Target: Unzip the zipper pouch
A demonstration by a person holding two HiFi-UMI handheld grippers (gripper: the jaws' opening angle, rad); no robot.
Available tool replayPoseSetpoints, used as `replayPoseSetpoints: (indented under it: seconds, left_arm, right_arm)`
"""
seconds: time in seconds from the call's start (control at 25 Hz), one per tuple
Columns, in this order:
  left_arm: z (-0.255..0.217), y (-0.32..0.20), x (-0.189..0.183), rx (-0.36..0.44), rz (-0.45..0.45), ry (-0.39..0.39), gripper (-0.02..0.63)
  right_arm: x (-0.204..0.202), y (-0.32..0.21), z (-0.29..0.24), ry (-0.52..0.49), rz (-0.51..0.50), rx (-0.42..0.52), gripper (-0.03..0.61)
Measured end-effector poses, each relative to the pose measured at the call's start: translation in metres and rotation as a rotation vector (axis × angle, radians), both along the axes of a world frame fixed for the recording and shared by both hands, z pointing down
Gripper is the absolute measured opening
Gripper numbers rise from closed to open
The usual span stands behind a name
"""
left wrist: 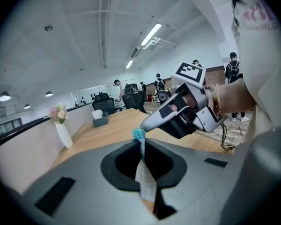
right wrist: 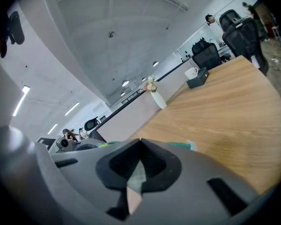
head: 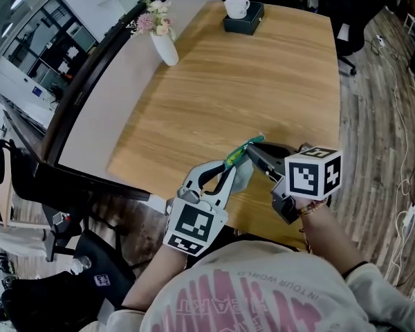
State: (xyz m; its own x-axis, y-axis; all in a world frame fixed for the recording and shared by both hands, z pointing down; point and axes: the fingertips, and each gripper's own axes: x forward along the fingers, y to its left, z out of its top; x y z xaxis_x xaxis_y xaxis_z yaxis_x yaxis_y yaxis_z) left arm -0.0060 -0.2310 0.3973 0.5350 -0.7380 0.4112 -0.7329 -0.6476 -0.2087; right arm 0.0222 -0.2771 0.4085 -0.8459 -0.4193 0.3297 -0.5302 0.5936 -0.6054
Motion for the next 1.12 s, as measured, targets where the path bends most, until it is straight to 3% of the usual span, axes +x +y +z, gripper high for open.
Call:
replayPoseSetpoints:
  seconds: [0.4,1.12]
  left_arm:
    - [0.003,0.019,-0.009,-0.027,-0.042,0.009,0.014]
    - [0.004,0.055,-0.011,-0.019,-0.114,0.116,0.014]
  right_arm:
    - [0.008,0.007,0.006,0.037,0.024,0.036,-0.003]
    - [0.022,0.042,0.007,0.181,0.082,0.115,-0.003]
